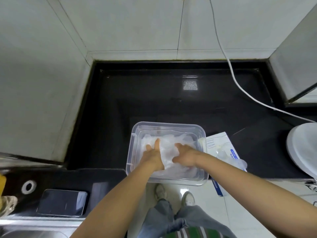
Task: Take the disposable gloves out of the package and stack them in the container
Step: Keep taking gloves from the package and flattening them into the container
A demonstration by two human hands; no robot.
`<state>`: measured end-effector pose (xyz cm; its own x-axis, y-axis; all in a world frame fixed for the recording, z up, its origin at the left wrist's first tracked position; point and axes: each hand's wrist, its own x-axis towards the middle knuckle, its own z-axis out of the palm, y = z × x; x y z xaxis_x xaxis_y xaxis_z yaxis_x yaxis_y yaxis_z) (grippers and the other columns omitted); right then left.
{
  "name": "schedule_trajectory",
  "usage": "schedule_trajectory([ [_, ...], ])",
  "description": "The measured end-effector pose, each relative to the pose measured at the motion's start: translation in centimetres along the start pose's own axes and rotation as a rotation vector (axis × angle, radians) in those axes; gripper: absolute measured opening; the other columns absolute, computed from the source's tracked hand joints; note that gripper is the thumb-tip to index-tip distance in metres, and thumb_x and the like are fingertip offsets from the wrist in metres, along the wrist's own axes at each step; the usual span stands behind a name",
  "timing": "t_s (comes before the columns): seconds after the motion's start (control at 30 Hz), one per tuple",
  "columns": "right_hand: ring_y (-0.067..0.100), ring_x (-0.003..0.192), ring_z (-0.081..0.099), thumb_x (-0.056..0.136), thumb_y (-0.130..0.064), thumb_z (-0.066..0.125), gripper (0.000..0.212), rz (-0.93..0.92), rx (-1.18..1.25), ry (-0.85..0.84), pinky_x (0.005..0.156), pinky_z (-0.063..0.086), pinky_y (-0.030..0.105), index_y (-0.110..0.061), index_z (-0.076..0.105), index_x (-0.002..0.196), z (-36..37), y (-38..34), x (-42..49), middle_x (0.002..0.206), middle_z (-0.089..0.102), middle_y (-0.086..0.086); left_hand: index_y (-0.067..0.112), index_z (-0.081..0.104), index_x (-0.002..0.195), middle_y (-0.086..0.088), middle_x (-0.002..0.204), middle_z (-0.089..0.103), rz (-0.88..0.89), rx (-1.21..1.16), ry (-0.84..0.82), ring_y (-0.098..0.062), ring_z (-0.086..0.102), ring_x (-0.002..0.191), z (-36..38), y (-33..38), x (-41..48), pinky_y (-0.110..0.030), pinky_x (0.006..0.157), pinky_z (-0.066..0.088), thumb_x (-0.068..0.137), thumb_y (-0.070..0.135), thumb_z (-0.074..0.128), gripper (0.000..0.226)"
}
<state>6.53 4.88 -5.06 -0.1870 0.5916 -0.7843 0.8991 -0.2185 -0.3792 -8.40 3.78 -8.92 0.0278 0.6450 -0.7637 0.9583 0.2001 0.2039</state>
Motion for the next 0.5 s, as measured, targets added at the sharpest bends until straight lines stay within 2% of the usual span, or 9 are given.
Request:
schedule_trajectory([
  [0.07,0.024,0.102,0.061,0.097,-0.022,0.056,0.051,-0.112,0.192,0.080,0.087,0.054,0.033,-0.015,0.041,0.146,-1.3,0.1,-1.0,0.129,0.057,0.011,0.023,-0.003,0.154,-0.013,0.147,0.032,0.001,-0.012,0.101,-0.031,0.051,0.121,-0.6,0.5,-0.9,-0.034,0.092,0.048,0.088,0.026,0.067,0.096],
  [0.13,0.017,0.084,0.065,0.096,-0.012,0.055,0.030,-0.255,0.371,0.176,0.081,0.056,0.031,-0.014,0.062,0.126,-3.1,0.5,-2.6,0.107,0.066,0.008,0.015,0.022,0.150,-0.011,0.132,0.053,0.037,0.023,0.337,-0.028,0.058,0.114,-1.5,1.5,-1.8,-0.033,0.088,0.049,0.094,0.027,0.058,0.067],
  [0.2,0.012,0.069,0.063,0.094,-0.006,0.054,0.020,-0.343,0.465,0.339,0.067,0.054,0.027,-0.014,0.071,0.100,-5.1,1.8,-4.4,0.086,0.069,0.006,0.014,0.042,0.134,-0.008,0.109,0.066,0.110,-0.042,0.572,-0.026,0.065,0.095,-2.1,3.0,-3.0,-0.033,0.073,0.051,0.094,0.021,0.054,0.042],
  [0.27,0.009,0.063,0.060,0.092,-0.007,0.056,0.020,-0.361,0.481,0.500,0.060,0.049,0.020,-0.018,0.071,0.085,-6.8,4.0,-5.9,0.075,0.069,0.001,0.017,0.044,0.121,-0.005,0.093,0.067,0.196,-0.163,0.710,-0.025,0.065,0.080,-2.4,5.1,-4.4,-0.033,0.064,0.052,0.093,0.018,0.054,0.030],
  [0.33,0.007,0.066,0.061,0.090,-0.013,0.060,0.016,-0.295,0.406,0.587,0.062,0.047,0.020,-0.021,0.069,0.080,-7.7,6.8,-6.6,0.073,0.068,-0.007,0.019,0.043,0.115,0.000,0.084,0.062,0.292,-0.263,0.758,-0.024,0.064,0.073,-2.4,7.5,-5.6,-0.038,0.063,0.055,0.093,0.018,0.056,0.026],
  [0.4,0.013,0.076,0.063,0.085,-0.026,0.065,0.005,-0.146,0.252,0.543,0.067,0.047,0.025,-0.023,0.065,0.083,-7.8,9.9,-6.9,0.081,0.068,-0.005,0.018,0.043,0.112,0.003,0.079,0.055,0.404,-0.273,0.744,-0.025,0.061,0.072,-1.9,10.3,-6.8,-0.038,0.063,0.052,0.092,0.017,0.054,0.023],
  [0.5,0.019,0.094,0.061,0.076,-0.050,0.071,0.038,0.070,-0.040,0.292,0.078,0.051,0.032,-0.024,0.056,0.099,-6.7,13.3,-7.4,0.104,0.059,0.000,0.017,0.045,0.114,-0.001,0.085,0.058,0.542,-0.279,0.584,-0.026,0.059,0.079,0.0,14.1,-8.1,-0.035,0.065,0.044,0.089,0.014,0.055,0.027],
])
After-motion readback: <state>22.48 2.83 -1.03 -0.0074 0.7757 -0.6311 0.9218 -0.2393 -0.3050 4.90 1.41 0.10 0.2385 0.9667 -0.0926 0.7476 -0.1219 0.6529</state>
